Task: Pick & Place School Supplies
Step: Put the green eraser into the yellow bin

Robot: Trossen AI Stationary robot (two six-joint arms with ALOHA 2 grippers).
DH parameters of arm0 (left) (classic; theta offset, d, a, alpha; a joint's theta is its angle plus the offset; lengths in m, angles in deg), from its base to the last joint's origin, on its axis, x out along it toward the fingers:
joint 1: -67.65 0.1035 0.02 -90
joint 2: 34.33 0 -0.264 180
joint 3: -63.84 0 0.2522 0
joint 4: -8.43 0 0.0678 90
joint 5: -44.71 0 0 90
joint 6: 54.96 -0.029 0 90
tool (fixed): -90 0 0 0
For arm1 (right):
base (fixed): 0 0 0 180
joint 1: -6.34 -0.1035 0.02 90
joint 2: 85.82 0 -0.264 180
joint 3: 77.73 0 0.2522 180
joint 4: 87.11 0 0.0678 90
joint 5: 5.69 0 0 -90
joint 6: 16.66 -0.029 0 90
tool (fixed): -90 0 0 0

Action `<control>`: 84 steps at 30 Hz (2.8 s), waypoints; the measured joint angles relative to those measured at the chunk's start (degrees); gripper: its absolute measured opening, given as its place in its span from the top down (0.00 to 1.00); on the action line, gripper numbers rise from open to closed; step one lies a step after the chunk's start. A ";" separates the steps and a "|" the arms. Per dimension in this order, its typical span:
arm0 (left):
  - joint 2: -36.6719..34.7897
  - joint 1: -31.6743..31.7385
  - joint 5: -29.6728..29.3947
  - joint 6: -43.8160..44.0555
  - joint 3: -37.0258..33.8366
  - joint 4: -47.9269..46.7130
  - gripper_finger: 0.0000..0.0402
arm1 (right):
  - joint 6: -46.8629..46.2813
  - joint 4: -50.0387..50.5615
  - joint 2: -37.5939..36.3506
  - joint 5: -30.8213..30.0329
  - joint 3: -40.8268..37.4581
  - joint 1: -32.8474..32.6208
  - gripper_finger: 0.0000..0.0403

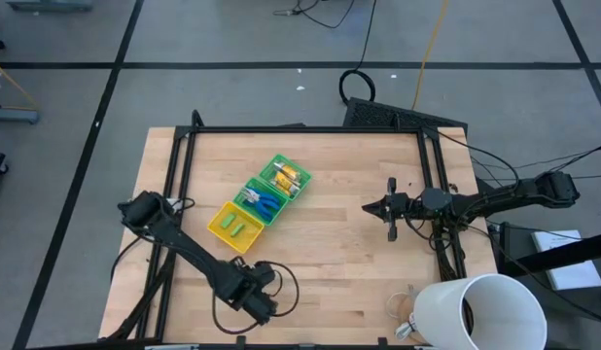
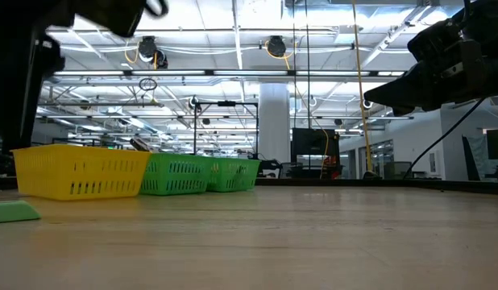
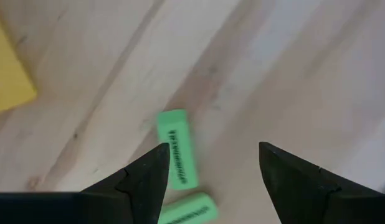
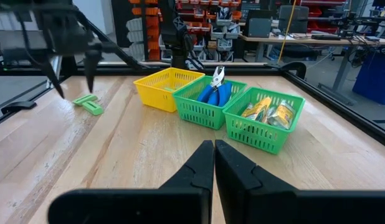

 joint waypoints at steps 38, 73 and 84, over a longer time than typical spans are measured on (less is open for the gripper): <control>-0.70 -0.15 2.00 5.09 -12.99 12.34 0.38 | 0.00 0.00 0.02 0.02 0.01 -0.02 0.98; -0.54 0.00 0.24 2.34 -13.17 12.50 0.79 | 0.00 0.01 0.02 0.01 0.02 -0.01 0.98; -0.58 0.00 0.28 -1.64 -12.59 12.69 0.77 | 0.01 0.00 0.01 0.01 0.02 -0.01 0.98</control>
